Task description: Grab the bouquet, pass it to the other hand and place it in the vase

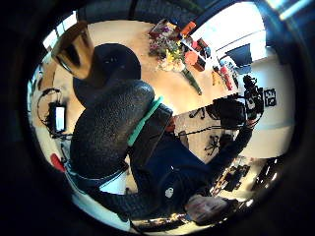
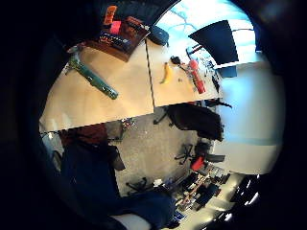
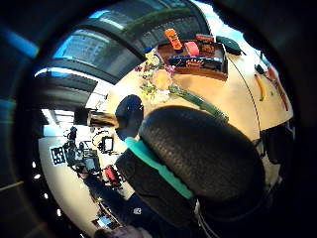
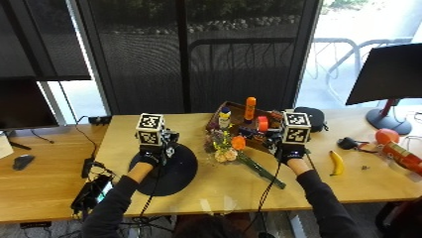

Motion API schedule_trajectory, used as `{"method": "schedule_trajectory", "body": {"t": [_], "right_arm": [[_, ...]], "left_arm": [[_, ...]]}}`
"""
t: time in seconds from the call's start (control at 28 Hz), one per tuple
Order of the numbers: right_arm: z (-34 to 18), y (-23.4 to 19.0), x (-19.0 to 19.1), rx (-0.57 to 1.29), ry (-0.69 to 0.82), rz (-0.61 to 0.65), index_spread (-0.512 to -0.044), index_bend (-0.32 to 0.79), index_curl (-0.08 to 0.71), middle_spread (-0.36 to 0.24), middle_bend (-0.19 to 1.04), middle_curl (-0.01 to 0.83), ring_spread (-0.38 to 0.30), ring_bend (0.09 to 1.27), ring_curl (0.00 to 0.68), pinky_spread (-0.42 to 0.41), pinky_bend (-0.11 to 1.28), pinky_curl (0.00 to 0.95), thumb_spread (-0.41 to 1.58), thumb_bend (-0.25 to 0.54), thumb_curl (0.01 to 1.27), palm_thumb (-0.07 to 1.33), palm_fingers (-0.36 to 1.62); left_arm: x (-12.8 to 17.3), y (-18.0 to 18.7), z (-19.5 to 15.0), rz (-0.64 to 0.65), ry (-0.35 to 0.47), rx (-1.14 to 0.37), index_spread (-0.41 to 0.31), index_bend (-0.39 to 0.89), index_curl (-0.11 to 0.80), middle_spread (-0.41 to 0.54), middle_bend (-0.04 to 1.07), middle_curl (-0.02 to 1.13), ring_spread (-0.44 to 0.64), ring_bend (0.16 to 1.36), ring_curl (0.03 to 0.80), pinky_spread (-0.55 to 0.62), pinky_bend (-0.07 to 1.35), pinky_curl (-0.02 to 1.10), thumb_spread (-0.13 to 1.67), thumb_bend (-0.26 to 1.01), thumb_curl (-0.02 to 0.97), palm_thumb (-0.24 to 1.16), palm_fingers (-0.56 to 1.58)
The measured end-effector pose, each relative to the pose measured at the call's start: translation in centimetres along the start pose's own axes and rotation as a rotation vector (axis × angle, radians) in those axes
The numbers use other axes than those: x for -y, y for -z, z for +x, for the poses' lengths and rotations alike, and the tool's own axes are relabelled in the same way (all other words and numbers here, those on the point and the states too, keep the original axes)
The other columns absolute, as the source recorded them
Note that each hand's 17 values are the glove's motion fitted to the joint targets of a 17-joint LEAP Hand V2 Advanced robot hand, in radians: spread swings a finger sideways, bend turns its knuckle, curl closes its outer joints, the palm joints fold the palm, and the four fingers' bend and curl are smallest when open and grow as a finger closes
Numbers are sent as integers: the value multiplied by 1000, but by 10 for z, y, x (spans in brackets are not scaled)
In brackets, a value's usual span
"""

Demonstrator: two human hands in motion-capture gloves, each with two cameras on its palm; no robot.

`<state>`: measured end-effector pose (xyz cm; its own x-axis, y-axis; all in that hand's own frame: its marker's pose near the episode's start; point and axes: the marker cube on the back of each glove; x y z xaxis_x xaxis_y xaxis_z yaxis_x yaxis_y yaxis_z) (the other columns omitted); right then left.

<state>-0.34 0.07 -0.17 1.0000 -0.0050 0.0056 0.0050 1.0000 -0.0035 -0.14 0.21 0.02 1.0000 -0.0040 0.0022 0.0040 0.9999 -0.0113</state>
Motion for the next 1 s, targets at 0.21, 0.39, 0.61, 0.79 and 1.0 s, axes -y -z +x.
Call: {"method": "schedule_trajectory", "body": {"t": [0.21,0.39,0.61,0.79,1.0], "right_arm": [[-9,3,7,-2,26,3,-246,113,89,-43,278,140,-32,427,161,20,407,174,717,75,53,157,449],[-17,2,7,13,42,-16,-287,119,119,-50,285,185,-38,438,197,24,413,213,898,59,78,164,427],[-17,9,-2,34,21,-25,-310,115,138,-54,297,230,-37,451,222,32,407,240,1021,36,105,169,420],[-6,17,3,46,-95,-103,-299,88,139,-55,307,260,-41,500,246,51,449,263,1077,32,132,206,513],[10,12,33,124,-212,-127,-272,61,133,-37,254,276,-21,518,277,101,563,316,1115,13,157,225,440]], "left_arm": [[-1,-3,-8,-19,15,6,-26,180,119,92,188,126,151,447,154,245,302,130,713,49,63,115,400],[-4,-5,-9,-14,17,-6,-30,176,165,109,186,170,182,457,185,292,300,168,884,31,95,119,380],[-12,-6,4,-3,-22,-1,-33,170,206,120,186,206,202,462,207,320,295,198,997,7,129,122,366],[-22,-8,20,9,-85,-6,-34,165,232,115,187,233,211,464,221,326,291,219,1049,-11,153,123,358],[-21,-21,31,-1,-131,-41,-35,163,257,116,185,258,217,468,236,332,288,241,1088,-16,176,122,348]]}}
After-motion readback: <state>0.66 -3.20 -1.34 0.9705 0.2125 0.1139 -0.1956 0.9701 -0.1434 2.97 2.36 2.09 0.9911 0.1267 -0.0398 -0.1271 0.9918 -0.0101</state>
